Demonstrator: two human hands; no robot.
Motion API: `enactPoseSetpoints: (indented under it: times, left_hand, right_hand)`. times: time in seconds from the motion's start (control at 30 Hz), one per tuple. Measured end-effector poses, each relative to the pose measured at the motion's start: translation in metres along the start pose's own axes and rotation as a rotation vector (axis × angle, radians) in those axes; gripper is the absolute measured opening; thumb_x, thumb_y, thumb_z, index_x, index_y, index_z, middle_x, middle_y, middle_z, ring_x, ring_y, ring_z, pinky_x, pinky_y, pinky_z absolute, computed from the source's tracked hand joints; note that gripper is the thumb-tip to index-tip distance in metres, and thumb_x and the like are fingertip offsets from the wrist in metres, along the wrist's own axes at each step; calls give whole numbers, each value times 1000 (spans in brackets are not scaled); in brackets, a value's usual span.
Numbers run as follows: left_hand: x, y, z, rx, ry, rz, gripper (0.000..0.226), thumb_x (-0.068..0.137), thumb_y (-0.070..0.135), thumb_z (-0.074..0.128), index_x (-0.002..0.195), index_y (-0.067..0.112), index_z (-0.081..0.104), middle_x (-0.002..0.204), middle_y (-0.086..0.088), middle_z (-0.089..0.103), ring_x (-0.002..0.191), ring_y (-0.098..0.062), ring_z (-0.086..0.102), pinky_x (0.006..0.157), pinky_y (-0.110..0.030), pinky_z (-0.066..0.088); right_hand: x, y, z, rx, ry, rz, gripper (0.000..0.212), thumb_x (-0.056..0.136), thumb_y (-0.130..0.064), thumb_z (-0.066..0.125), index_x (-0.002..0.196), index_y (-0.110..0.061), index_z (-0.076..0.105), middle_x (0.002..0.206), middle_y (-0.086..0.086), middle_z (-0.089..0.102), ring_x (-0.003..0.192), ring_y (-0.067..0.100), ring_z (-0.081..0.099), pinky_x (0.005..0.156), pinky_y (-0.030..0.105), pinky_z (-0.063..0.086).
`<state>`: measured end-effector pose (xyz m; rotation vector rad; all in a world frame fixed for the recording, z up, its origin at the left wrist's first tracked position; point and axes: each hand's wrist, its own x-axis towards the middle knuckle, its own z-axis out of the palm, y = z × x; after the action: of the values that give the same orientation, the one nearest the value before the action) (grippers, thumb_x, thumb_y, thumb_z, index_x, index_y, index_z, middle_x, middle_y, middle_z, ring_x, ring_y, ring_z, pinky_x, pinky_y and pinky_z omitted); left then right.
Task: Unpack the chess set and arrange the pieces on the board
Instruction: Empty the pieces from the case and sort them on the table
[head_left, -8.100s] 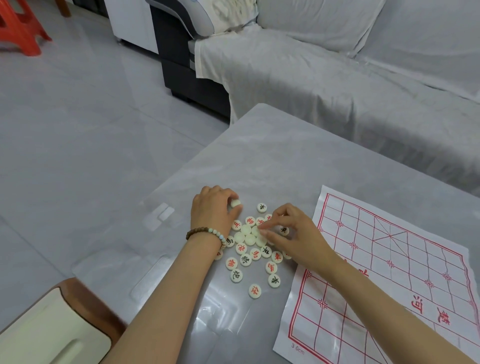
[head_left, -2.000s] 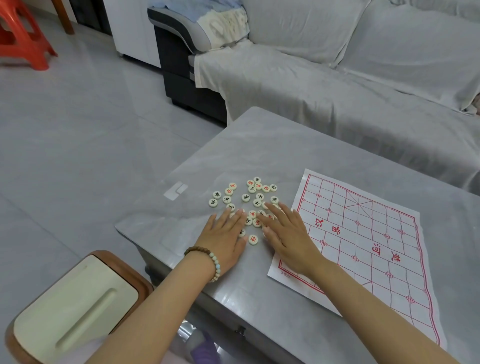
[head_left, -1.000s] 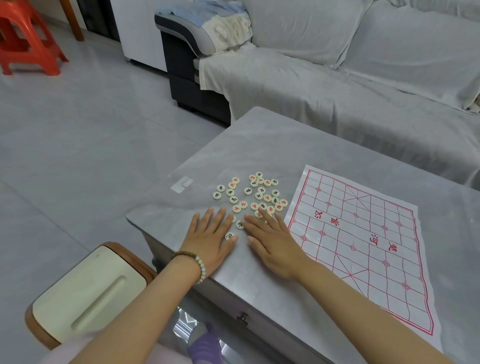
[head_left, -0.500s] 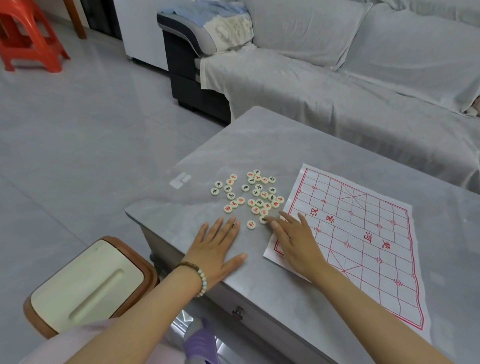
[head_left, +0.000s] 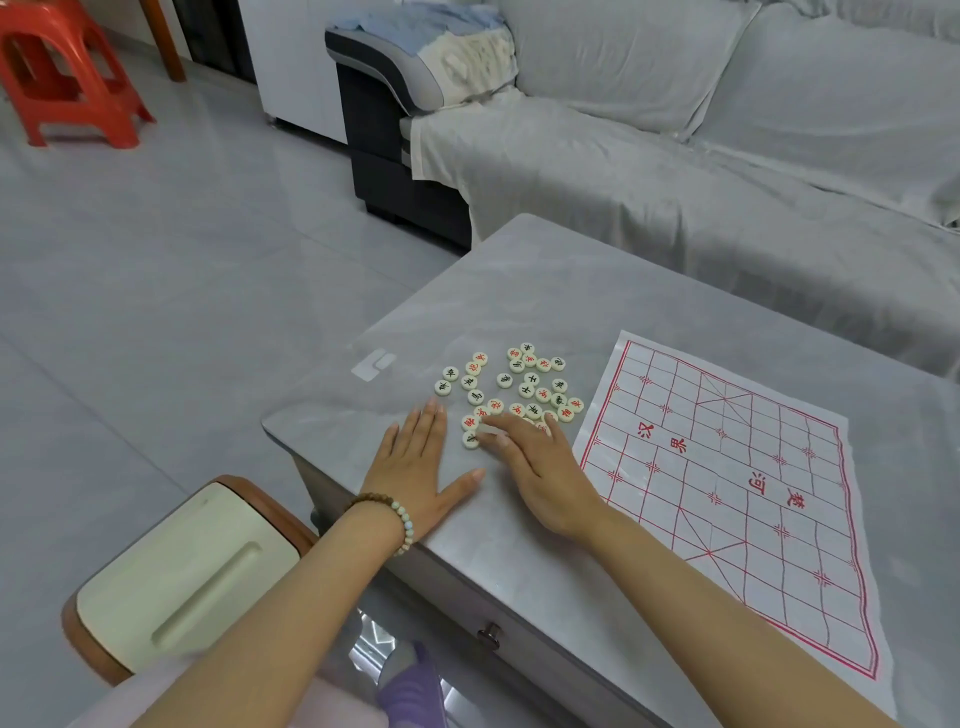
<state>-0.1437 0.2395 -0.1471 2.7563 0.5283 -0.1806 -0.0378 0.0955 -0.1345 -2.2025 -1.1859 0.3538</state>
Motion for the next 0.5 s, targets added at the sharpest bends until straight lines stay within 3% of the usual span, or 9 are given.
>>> enactPoseSetpoints:
  times: [0.13, 0.2, 0.3, 0.5]
  left_hand:
    - [1, -7, -4, 6, 22, 14, 122, 42, 85, -31, 143, 18, -23, 152, 3, -25, 140, -11, -20, 110, -29, -14]
    - [-5, -6, -3, 7, 32, 53, 110, 44, 83, -31, 136, 23, -31, 148, 7, -31, 138, -11, -25, 111, -31, -15]
    - [-15, -1, 0, 29, 1, 121, 102, 46, 81, -33, 133, 27, -34, 142, 8, -38, 134, -11, -32, 110, -33, -17]
    - [-3, -7, 4, 76, 7, 64, 107, 45, 80, -35, 137, 24, -31, 142, 6, -38, 129, -11, -35, 110, -32, -17]
  right_hand:
    - [10, -9, 7, 51, -25, -27, 42, 101, -34, 22, 131, -24, 49, 137, -12, 47, 132, 0, 32, 116, 27, -5]
    - [13, -8, 3, 89, 89, -18, 40, 100, -33, 25, 130, -23, 50, 133, -9, 51, 131, 3, 35, 117, 29, 0]
    - [9, 10, -9, -3, 231, 84, 48, 97, -41, 22, 133, -24, 50, 140, -7, 48, 139, 8, 26, 116, 27, 1]
    - [-4, 40, -20, -252, 109, 152, 57, 93, -48, 9, 140, -34, 39, 154, -14, 23, 144, 6, 2, 115, 30, -9]
